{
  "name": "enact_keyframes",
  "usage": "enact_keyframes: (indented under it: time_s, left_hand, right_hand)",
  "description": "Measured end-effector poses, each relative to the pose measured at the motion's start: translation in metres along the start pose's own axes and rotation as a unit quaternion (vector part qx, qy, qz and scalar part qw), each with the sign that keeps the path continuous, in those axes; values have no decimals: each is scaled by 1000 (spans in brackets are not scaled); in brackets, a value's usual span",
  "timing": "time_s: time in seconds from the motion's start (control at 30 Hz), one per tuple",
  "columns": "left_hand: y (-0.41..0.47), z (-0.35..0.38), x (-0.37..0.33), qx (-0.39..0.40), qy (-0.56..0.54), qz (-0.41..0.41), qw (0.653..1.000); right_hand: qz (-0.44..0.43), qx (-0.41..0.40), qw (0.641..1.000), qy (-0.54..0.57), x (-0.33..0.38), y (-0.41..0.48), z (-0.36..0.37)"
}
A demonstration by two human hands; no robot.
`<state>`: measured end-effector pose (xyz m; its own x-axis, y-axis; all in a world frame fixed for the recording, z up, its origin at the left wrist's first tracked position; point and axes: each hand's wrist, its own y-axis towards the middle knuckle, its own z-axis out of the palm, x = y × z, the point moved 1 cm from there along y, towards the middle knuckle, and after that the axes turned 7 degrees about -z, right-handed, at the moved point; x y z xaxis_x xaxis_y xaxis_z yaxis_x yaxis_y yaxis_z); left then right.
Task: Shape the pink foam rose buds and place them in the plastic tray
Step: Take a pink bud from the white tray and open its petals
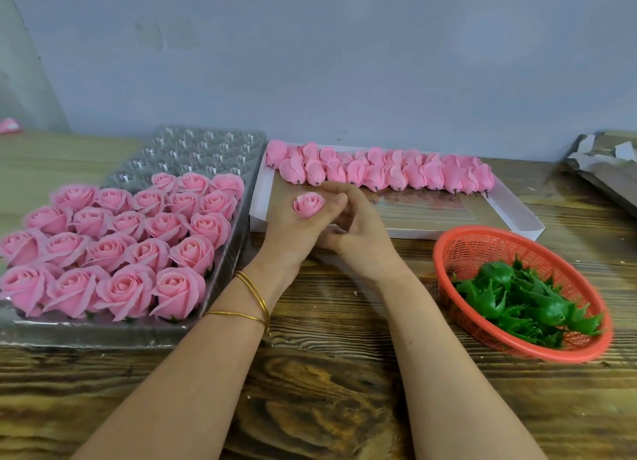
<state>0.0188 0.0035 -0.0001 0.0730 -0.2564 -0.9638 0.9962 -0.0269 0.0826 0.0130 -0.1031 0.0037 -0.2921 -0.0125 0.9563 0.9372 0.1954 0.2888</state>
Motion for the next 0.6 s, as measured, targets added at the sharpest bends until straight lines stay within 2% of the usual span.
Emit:
enact_keyframes:
  time_s: [0.23, 0.6]
  left_hand:
    - [-2, -1, -3, -6, 25, 0, 1000]
    - [4, 5, 5, -39, -28, -35, 998]
  right_hand:
    - [2, 24, 1000, 0, -4, 2, 0]
    - [-27, -6, 1000, -15, -1, 1, 5]
